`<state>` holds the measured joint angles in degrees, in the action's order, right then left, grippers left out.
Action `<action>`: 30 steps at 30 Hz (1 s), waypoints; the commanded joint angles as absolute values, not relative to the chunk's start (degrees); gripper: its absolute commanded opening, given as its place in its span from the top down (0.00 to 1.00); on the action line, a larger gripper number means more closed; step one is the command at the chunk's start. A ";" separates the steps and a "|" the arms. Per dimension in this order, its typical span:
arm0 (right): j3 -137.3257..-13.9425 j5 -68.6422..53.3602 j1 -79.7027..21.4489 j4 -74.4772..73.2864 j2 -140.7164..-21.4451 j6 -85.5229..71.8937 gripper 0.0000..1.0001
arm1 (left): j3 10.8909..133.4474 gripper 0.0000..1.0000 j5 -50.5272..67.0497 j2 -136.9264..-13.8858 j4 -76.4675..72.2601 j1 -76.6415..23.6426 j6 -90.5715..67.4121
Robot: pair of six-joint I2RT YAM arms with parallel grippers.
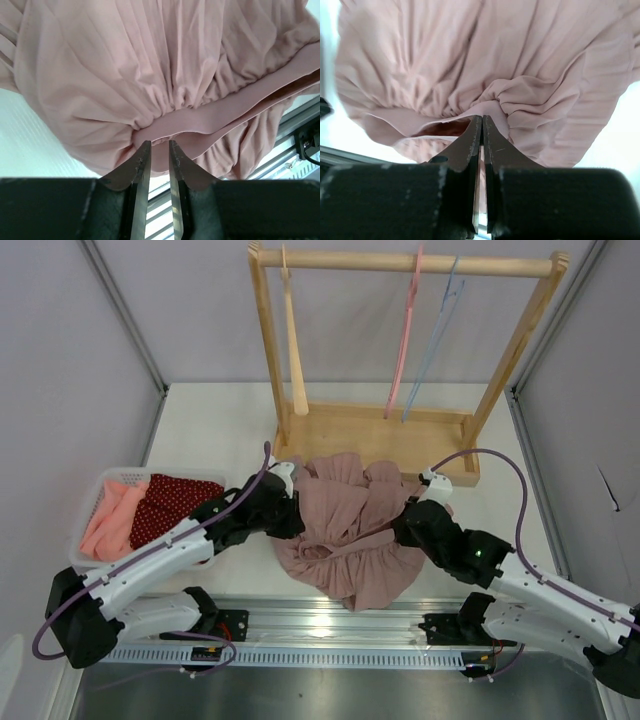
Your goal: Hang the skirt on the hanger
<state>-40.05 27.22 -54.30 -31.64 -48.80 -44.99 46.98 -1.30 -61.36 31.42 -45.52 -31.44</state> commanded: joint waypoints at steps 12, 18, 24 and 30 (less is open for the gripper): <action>-44.30 29.36 -54.05 -28.04 -50.10 -41.92 1.00 | 66.96 0.43 -5.61 -52.74 32.17 -45.70 -26.63; -43.95 28.21 -54.05 -28.48 -51.76 -42.36 1.00 | 84.25 0.34 -15.36 -55.62 32.61 -45.62 -23.91; -43.15 27.25 -54.05 -28.48 -52.65 -42.71 1.00 | 105.62 0.24 -30.57 -72.19 35.68 -44.74 -17.85; -42.80 27.25 -54.05 -28.57 -52.65 -42.98 1.00 | 133.98 0.22 -31.82 -89.19 41.21 -41.66 -14.77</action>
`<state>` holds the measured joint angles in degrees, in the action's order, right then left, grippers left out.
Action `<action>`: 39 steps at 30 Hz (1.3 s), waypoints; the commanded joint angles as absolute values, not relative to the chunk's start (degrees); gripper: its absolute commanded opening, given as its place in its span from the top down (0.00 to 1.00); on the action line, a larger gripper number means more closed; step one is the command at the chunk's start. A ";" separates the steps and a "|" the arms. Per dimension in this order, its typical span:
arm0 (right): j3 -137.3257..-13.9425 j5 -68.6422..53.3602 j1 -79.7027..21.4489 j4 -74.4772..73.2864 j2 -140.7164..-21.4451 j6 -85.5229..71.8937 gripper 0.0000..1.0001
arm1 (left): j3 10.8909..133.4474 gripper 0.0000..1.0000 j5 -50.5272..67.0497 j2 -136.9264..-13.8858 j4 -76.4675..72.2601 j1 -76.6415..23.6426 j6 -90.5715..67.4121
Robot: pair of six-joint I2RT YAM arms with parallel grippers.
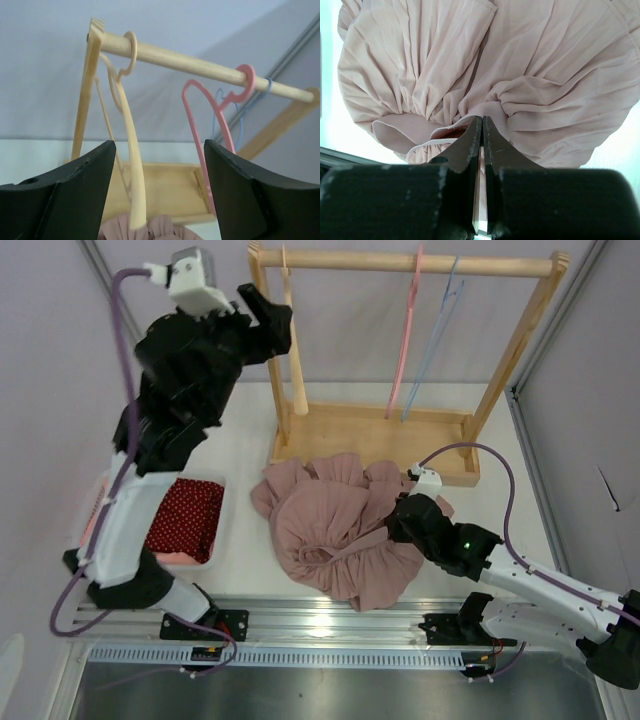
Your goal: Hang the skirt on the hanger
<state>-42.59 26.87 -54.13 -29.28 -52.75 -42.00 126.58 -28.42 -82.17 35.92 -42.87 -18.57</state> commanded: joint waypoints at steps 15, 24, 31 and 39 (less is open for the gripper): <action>-41.66 27.16 -53.79 -27.16 -53.88 -42.19 1.00 | 138.26 0.23 -33.75 -100.63 38.93 -39.90 -9.41; -41.04 26.28 -53.17 -26.37 -54.23 -42.10 1.00 | 136.93 0.27 -34.19 -102.65 40.43 -39.46 -9.40; -41.04 26.10 -53.08 -26.19 -54.40 -41.84 1.00 | 137.02 0.32 -34.80 -104.24 41.13 -39.02 -9.31; -40.52 25.84 -52.82 -25.93 -54.40 -41.84 1.00 | 136.32 0.48 -34.89 -104.68 41.22 -38.85 -8.61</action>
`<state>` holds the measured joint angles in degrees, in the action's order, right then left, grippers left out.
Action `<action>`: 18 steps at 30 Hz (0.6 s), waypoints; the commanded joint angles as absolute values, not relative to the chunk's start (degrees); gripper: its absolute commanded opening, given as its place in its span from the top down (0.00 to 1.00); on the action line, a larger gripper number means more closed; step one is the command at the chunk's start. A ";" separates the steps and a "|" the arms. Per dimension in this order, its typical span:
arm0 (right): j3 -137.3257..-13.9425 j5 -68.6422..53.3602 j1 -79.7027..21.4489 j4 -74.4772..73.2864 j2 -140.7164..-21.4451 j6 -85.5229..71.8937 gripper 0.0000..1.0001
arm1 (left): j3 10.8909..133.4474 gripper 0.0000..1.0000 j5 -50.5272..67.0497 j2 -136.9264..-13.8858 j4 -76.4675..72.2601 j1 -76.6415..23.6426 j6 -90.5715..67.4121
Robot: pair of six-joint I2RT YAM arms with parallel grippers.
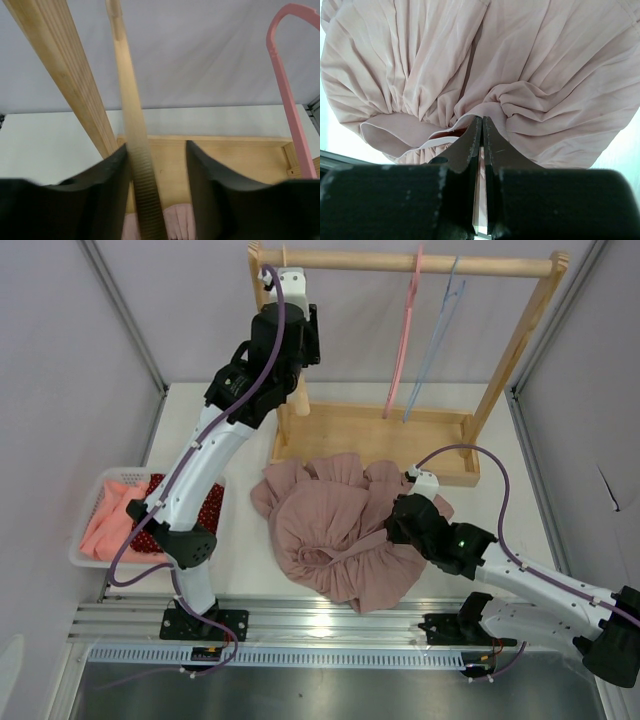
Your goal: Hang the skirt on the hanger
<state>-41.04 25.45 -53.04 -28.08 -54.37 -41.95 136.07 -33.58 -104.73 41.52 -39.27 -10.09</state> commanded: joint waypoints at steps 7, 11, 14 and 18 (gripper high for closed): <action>-40.43 25.66 -52.56 -25.58 -54.32 -41.66 1.00 | 136.32 0.91 -34.37 -103.36 39.38 -38.76 -5.54; -40.34 25.66 -52.47 -25.49 -54.40 -41.66 1.00 | 136.41 1.00 -34.02 -102.57 37.10 -38.67 -2.91; -40.25 25.66 -52.38 -25.23 -54.40 -41.66 1.00 | 136.23 1.00 -33.93 -102.04 35.34 -38.58 -1.23; -40.25 25.66 -52.38 -25.14 -54.58 -41.57 1.00 | 134.83 1.00 -33.05 -100.81 32.96 -38.41 -0.27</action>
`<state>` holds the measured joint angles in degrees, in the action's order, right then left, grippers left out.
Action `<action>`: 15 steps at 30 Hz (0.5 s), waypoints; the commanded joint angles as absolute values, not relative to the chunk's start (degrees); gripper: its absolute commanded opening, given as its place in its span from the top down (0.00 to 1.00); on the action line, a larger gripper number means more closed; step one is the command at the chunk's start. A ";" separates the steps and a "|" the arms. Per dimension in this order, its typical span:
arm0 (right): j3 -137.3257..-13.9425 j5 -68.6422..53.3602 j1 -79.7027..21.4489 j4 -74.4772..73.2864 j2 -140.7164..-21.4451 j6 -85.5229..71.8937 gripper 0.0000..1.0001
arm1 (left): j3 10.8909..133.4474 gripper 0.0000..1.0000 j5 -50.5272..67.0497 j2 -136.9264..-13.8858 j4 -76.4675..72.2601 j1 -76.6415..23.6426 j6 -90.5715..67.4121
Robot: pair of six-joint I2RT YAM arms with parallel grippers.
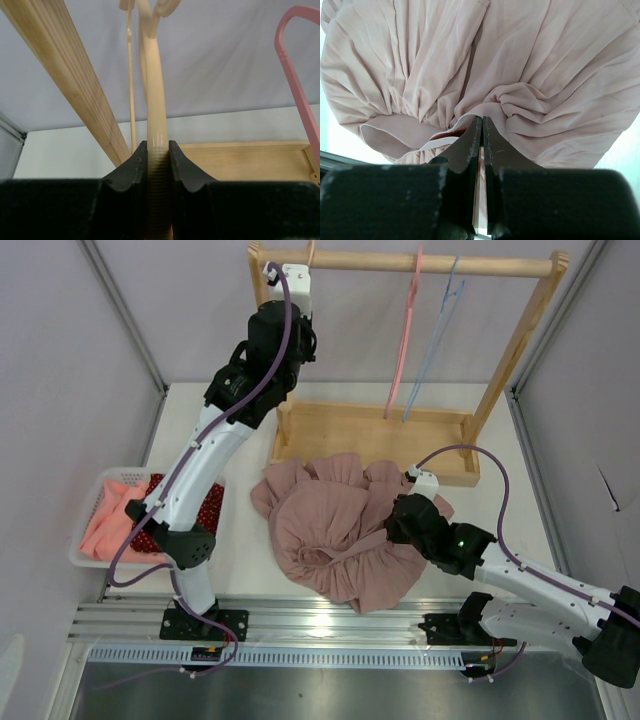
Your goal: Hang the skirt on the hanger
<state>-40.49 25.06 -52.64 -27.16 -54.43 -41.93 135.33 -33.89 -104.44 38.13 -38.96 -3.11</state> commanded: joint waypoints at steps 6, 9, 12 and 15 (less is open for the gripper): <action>-40.17 25.66 -52.12 -25.14 -54.32 -41.48 1.00 | 132.46 1.00 -30.15 -98.79 30.50 -37.44 -1.31; -39.99 25.66 -52.03 -25.22 -54.23 -41.40 1.00 | 128.78 1.00 -27.08 -96.34 27.62 -36.39 -2.54; -39.99 25.75 -51.94 -25.40 -54.05 -41.40 1.00 | 124.99 1.00 -24.18 -94.40 24.79 -35.25 -3.95; -39.82 25.75 -51.86 -25.49 -53.70 -41.48 1.00 | 124.19 1.00 -21.80 -94.04 25.22 -34.10 -5.53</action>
<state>-40.16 25.02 -52.23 -27.07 -54.48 -41.76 124.40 -25.76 -97.56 30.55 -35.24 -3.31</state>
